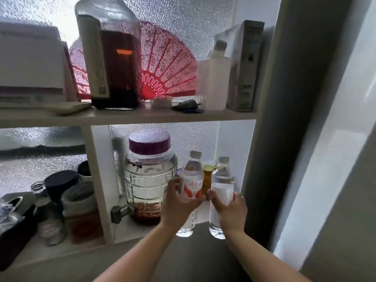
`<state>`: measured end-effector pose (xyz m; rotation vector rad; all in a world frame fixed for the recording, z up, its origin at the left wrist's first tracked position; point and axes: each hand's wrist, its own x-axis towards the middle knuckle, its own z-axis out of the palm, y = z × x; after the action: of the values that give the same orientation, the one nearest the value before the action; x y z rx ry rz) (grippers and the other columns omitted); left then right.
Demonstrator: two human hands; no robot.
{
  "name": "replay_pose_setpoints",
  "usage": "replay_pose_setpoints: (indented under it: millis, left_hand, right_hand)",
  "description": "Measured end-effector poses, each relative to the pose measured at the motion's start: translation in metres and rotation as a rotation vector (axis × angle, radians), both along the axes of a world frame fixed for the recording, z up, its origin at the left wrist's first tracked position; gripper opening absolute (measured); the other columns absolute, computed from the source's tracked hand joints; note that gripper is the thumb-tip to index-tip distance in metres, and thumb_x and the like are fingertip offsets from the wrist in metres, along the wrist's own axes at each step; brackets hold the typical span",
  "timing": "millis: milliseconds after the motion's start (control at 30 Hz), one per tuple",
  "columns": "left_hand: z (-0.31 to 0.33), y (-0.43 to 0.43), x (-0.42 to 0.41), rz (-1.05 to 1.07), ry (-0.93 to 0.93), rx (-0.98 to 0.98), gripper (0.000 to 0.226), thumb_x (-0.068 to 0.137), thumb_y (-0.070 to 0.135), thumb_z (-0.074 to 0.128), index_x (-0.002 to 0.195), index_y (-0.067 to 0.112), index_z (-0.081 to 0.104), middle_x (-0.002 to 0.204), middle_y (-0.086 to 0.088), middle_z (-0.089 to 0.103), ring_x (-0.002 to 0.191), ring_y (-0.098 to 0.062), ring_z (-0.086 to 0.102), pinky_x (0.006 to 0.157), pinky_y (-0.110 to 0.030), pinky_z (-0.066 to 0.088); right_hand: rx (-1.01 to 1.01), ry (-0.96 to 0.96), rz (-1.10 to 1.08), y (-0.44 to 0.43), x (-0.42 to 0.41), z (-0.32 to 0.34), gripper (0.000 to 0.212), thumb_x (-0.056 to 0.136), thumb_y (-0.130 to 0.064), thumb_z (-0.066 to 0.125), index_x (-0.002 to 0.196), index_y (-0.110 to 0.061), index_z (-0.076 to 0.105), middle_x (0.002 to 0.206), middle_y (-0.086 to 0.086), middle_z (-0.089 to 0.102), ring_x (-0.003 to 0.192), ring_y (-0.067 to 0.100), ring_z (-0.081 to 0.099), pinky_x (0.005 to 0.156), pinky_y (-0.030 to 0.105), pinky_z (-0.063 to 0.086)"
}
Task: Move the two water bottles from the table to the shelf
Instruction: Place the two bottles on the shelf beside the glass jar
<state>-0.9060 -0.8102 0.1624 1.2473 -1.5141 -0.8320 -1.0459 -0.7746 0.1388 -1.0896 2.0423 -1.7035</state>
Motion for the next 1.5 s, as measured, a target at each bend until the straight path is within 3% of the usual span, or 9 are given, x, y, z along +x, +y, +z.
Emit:
replay_pose_setpoints:
  millis: [67, 267, 500, 700, 867, 1033, 1300, 1367, 1500]
  left_hand:
    - [0.001, -0.013, -0.007, -0.008, -0.012, -0.002, 0.073, 0.039, 0.064, 0.078, 0.098, 0.049, 0.038, 0.102, 0.004, 0.062, 0.094, -0.018, 0.064, 0.08, -0.043, 0.056]
    - [0.0, -0.042, -0.033, 0.002, -0.089, -0.027, 0.078, 0.052, 0.056, 0.083, 0.118, 0.027, 0.053, 0.103, 0.007, 0.067, 0.087, -0.013, 0.065, 0.071, -0.032, 0.052]
    - [-0.016, -0.063, -0.055, 0.096, -0.127, 0.003, 0.09, 0.057, 0.061, 0.08, 0.133, 0.026, 0.047, 0.119, 0.005, 0.063, 0.101, -0.018, 0.064, 0.076, -0.029, 0.048]
    - [-0.03, -0.076, -0.064, 0.174, -0.104, 0.005, 0.077, 0.059, 0.053, 0.083, 0.121, 0.019, 0.052, 0.098, 0.007, 0.061, 0.094, -0.022, 0.065, 0.075, -0.031, 0.046]
    - [-0.043, -0.085, -0.067, 0.16, -0.115, 0.015, 0.076, 0.06, 0.049, 0.084, 0.122, 0.022, 0.051, 0.11, 0.005, 0.065, 0.097, -0.02, 0.064, 0.074, -0.03, 0.044]
    - [-0.049, -0.092, -0.069, 0.141, -0.189, -0.006, 0.083, 0.059, 0.051, 0.084, 0.129, 0.02, 0.05, 0.113, 0.002, 0.066, 0.1, -0.02, 0.064, 0.075, -0.026, 0.043]
    - [-0.053, -0.089, -0.072, 0.152, -0.227, -0.033, 0.09, 0.066, 0.047, 0.081, 0.14, 0.017, 0.04, 0.128, -0.005, 0.059, 0.111, -0.027, 0.06, 0.081, -0.034, 0.048]
    - [-0.055, -0.088, -0.072, 0.153, -0.227, -0.033, 0.09, 0.067, 0.047, 0.08, 0.142, 0.017, 0.038, 0.129, -0.005, 0.058, 0.112, -0.026, 0.06, 0.079, -0.033, 0.047]
    - [-0.057, -0.084, -0.075, 0.149, -0.225, -0.054, 0.09, 0.07, 0.047, 0.078, 0.142, 0.016, 0.036, 0.127, -0.006, 0.059, 0.111, -0.026, 0.059, 0.077, -0.033, 0.046]
  right_hand:
    - [0.008, 0.003, -0.012, -0.021, -0.005, -0.007, 0.085, 0.05, -0.092, 0.055, 0.1, -0.023, 0.055, 0.099, 0.003, 0.065, 0.089, 0.025, 0.065, 0.082, 0.045, 0.056]
    - [-0.018, -0.015, -0.029, -0.065, -0.017, -0.012, 0.099, 0.05, -0.095, 0.049, 0.116, -0.021, 0.058, 0.112, 0.005, 0.064, 0.104, 0.028, 0.062, 0.091, 0.052, 0.053]
    - [-0.1, -0.018, -0.067, -0.091, -0.031, -0.028, 0.088, 0.056, -0.084, 0.065, 0.126, -0.036, 0.042, 0.126, 0.003, 0.065, 0.112, 0.029, 0.062, 0.092, 0.054, 0.054]
    - [-0.063, 0.027, 0.019, -0.102, -0.043, -0.039, 0.08, 0.061, -0.072, 0.071, 0.123, -0.031, 0.043, 0.121, 0.005, 0.064, 0.108, 0.026, 0.06, 0.089, 0.049, 0.054]
    - [-0.069, -0.013, 0.042, -0.106, -0.049, -0.053, 0.08, 0.061, -0.073, 0.069, 0.123, -0.028, 0.049, 0.117, 0.0, 0.065, 0.104, 0.02, 0.063, 0.086, 0.041, 0.055]
    - [-0.136, -0.11, 0.022, -0.11, -0.053, -0.057, 0.075, 0.063, -0.054, 0.078, 0.124, -0.017, 0.053, 0.115, 0.004, 0.069, 0.103, 0.021, 0.067, 0.084, 0.038, 0.057]
    - [-0.159, -0.112, 0.073, -0.109, -0.05, -0.055, 0.06, 0.066, -0.052, 0.073, 0.116, -0.037, 0.045, 0.105, -0.019, 0.062, 0.096, -0.005, 0.061, 0.073, 0.011, 0.045]
    - [-0.155, -0.108, 0.067, -0.11, -0.05, -0.057, 0.058, 0.067, -0.051, 0.073, 0.116, -0.038, 0.045, 0.105, -0.019, 0.062, 0.095, -0.003, 0.062, 0.073, 0.011, 0.047]
    - [-0.151, -0.084, 0.061, -0.11, -0.049, -0.06, 0.064, 0.071, -0.049, 0.075, 0.124, -0.028, 0.048, 0.114, -0.005, 0.065, 0.098, 0.011, 0.066, 0.079, 0.026, 0.051]
